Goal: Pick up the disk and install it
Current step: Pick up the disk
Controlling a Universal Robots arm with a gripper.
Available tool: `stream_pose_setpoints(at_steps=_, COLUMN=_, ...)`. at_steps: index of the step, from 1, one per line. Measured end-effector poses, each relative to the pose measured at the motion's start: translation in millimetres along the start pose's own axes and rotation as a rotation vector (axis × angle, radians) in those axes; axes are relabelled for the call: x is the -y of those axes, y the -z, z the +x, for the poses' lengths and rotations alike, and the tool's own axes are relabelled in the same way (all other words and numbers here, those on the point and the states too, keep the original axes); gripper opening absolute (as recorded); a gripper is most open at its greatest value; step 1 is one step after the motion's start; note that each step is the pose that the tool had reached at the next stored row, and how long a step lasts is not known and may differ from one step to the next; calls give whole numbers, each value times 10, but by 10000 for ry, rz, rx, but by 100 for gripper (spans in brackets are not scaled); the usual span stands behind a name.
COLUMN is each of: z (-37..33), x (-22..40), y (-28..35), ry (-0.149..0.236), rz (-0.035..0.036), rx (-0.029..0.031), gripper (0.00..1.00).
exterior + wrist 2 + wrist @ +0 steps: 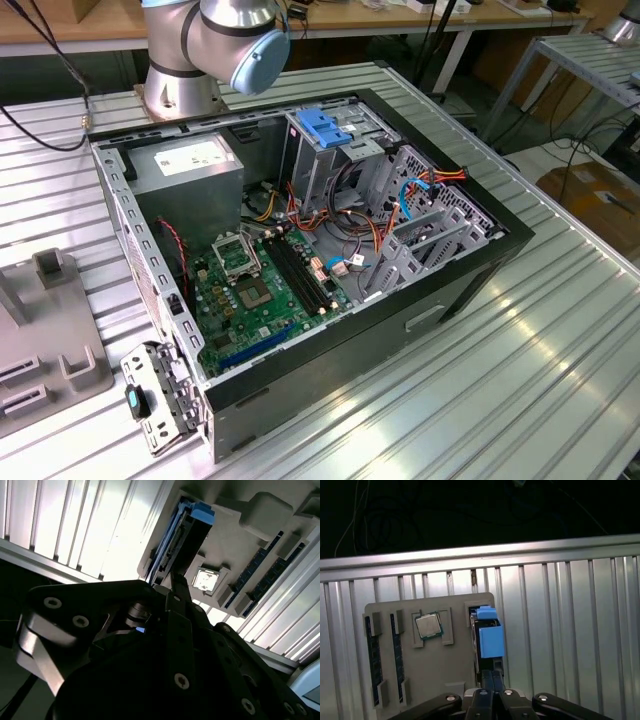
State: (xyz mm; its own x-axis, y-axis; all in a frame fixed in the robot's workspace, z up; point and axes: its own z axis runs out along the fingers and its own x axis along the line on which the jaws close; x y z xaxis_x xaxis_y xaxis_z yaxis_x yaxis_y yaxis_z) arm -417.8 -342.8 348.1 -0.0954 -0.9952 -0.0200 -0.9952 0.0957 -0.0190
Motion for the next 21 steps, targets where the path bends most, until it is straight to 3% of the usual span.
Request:
stream_pose_setpoints(at_steps=16, z=0, x=0, y=-12, ry=0, rz=0, rx=0, gripper=11)
stream_pose_setpoints(at_steps=21, z=0, x=0, y=-13, ry=0, rz=0, rx=0, gripper=30)
